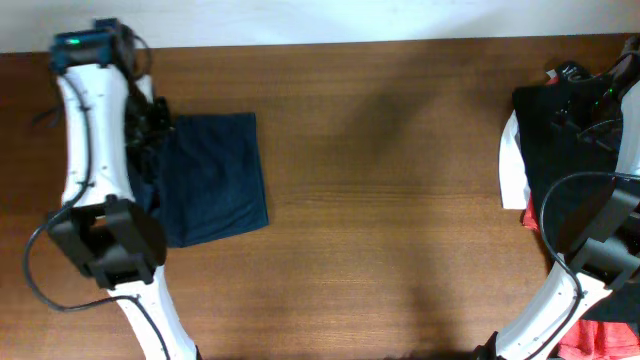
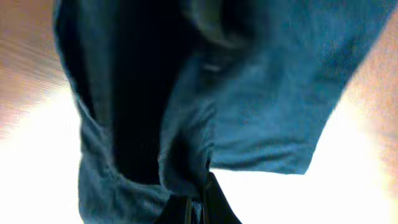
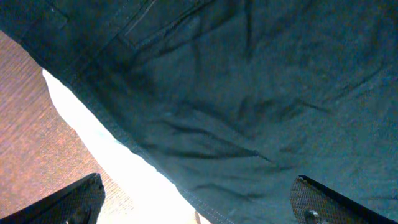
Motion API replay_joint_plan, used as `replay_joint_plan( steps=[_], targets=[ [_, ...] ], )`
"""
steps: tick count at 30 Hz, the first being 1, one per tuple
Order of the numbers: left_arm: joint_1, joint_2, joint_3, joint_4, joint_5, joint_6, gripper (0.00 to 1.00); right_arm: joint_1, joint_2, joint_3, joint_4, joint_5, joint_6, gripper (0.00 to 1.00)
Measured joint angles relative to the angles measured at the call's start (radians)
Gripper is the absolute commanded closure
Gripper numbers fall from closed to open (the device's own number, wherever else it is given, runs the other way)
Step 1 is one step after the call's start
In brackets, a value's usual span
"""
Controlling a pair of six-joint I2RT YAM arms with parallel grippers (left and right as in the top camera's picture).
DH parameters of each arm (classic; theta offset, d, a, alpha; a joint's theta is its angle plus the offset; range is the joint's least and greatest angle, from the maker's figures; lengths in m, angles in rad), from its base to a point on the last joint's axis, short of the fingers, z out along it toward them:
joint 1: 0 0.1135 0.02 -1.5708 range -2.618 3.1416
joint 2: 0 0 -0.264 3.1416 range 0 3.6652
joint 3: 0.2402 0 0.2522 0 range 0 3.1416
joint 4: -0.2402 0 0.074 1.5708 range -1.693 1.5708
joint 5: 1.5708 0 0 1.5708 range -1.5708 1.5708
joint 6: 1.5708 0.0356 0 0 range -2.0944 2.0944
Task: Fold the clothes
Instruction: 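Lift the shorts' edge with the left gripper and fold it over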
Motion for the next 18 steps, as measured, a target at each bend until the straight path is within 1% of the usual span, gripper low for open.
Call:
replay_joint_plan(
  steps=[2,4,6,7,8,11,17,18],
  targets=[
    [-0.091,-0.005,-0.101,0.075,0.011,0.001,0.99,0.0,0.0,0.0,-0.002,0.0,0.0,0.01],
    [-0.17,-0.01,-0.258,0.21,0.044,0.004,0.99,0.0,0.0,0.0,0.0,0.0,0.0,0.01],
    [-0.206,-0.006,-0.388,0.344,0.075,0.004,0.99,0.0,0.0,0.0,0.0,0.0,0.0,0.01],
    [-0.21,-0.004,-0.433,0.385,0.089,0.003,0.99,0.0,0.0,0.0,0.0,0.0,0.0,0.01],
    [-0.209,-0.006,-0.486,0.464,0.114,0.004,0.99,0.0,0.0,0.0,0.0,0.0,0.0,0.01],
    [-0.208,-0.006,-0.522,0.514,0.162,0.004,0.99,0.0,0.0,0.0,0.0,0.0,0.0,0.01],
    [-0.209,-0.006,-0.523,0.518,0.268,0.004,0.98,0.0,0.0,0.0,0.0,0.0,0.0,0.01],
    [-0.209,-0.006,-0.523,0.524,0.294,0.003,0.92,0.0,0.0,0.0,0.0,0.0,0.0,0.01]
  ],
)
